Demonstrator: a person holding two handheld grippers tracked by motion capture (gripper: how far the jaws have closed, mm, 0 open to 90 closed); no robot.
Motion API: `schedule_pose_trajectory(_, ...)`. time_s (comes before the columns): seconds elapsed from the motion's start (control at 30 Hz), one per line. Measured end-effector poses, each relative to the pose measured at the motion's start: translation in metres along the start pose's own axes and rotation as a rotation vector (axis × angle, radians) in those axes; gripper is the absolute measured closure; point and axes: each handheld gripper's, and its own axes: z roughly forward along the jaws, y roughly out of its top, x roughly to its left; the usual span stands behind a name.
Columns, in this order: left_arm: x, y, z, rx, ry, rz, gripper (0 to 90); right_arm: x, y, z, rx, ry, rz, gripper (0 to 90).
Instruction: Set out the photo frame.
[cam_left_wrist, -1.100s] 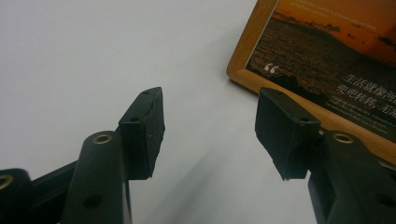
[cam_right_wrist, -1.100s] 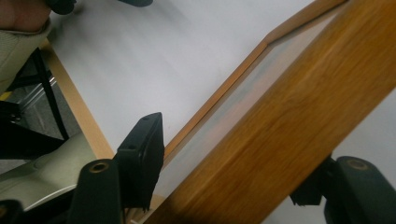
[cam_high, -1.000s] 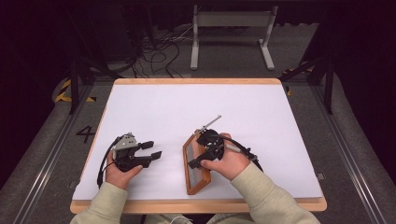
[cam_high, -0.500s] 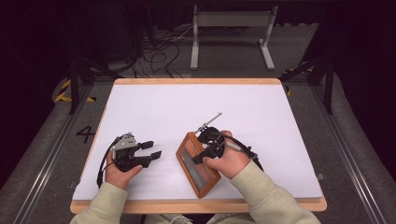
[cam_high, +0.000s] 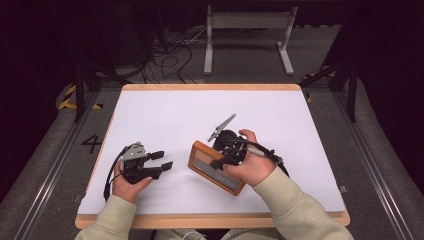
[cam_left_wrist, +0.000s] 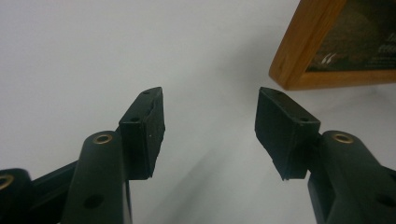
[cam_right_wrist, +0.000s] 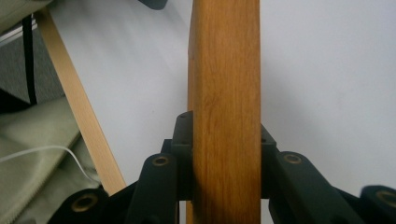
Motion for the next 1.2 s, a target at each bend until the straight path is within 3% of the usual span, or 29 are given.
schedule_pose_trajectory(0.4, 0.001, -0.003, -0.004, -0.001, 0.007, -0.007, 43.1, -0.015, 0.021, -0.021, 0.033, -0.001, -0.264, 71.6)
schedule_pose_trajectory(0.53, 0.001, -0.005, -0.007, -0.004, 0.015, -0.013, 43.2, -0.022, 0.028, -0.021, 0.052, 0.016, -0.341, 71.6)
schedule_pose_trajectory(0.6, 0.001, -0.006, -0.008, -0.006, 0.018, -0.015, 43.2, -0.026, 0.031, -0.018, 0.074, 0.031, -0.403, 71.6)
schedule_pose_trajectory(0.67, 0.001, -0.007, -0.009, -0.005, 0.021, -0.016, 43.2, -0.03, 0.033, -0.015, 0.093, 0.036, -0.43, 71.6)
schedule_pose_trajectory(0.83, 0.001, -0.009, -0.012, -0.008, 0.027, -0.019, 43.3, -0.04, 0.032, -0.002, 0.134, 0.051, -0.456, 71.6)
schedule_pose_trajectory(1.2, 0.001, -0.007, -0.01, -0.001, 0.025, -0.012, 43.3, -0.053, 0.021, 0.024, 0.184, 0.087, -0.452, 71.5)
